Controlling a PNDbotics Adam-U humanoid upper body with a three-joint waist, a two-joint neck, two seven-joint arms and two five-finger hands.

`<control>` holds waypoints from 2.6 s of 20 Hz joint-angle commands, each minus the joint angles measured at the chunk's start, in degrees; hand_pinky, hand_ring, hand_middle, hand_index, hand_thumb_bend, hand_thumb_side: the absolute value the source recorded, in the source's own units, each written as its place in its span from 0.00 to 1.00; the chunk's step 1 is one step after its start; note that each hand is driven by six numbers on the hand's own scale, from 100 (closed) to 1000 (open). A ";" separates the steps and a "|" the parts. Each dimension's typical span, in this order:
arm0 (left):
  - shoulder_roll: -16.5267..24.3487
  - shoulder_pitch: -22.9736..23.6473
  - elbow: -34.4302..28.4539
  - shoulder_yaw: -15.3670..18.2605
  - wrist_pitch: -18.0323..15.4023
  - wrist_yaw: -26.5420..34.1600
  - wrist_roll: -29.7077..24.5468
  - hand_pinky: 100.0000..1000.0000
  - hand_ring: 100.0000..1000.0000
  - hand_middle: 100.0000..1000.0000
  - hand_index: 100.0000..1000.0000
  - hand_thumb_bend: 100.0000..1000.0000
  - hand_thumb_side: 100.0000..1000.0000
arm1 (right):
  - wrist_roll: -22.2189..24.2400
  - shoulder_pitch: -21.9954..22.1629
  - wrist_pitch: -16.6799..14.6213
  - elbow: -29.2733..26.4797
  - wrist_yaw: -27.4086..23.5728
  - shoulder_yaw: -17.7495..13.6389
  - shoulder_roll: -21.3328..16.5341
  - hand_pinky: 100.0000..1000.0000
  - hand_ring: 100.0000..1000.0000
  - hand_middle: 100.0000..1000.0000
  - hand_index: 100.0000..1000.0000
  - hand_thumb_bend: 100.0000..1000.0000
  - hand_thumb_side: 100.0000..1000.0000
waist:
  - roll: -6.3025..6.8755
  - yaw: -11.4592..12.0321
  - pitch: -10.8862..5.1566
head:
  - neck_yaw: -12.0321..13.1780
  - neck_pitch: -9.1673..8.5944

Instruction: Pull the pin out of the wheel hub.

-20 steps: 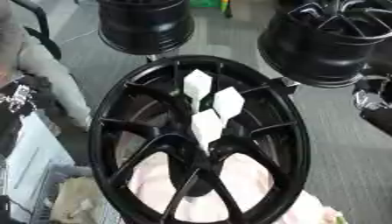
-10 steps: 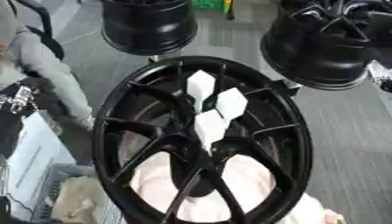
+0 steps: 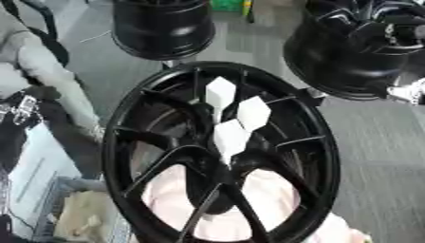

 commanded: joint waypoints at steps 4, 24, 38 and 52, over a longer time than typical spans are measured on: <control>1.74 -0.55 -0.50 -0.33 -0.30 -0.25 -0.44 0.66 0.61 0.67 0.74 0.00 0.73 | 8.48 -5.58 -1.54 1.30 0.04 3.37 -0.41 0.81 0.83 0.86 0.97 0.20 0.17 | -0.14 0.36 -0.36 | -0.23 0.27; 1.54 -1.04 -0.38 -0.80 -0.58 -0.22 -1.03 0.65 0.61 0.67 0.74 0.00 0.74 | 12.57 -15.00 -4.46 10.66 3.38 9.54 11.88 0.81 0.84 0.86 0.97 0.19 0.23 | 0.03 1.50 0.06 | -0.97 0.27; 1.42 -1.18 -0.49 -0.88 -0.53 -0.24 -1.19 0.65 0.61 0.67 0.74 0.00 0.74 | 12.58 -15.70 -5.18 10.52 3.19 12.30 14.75 0.81 0.84 0.85 0.96 0.18 0.24 | -0.02 1.86 0.24 | -1.28 0.27; 1.30 -1.13 -0.52 -0.90 -0.49 -0.22 -1.18 0.65 0.61 0.67 0.74 0.00 0.74 | 12.58 -15.14 -5.06 10.83 3.26 13.69 15.98 0.80 0.82 0.79 0.93 0.15 0.25 | -0.02 1.88 0.25 | -1.56 0.27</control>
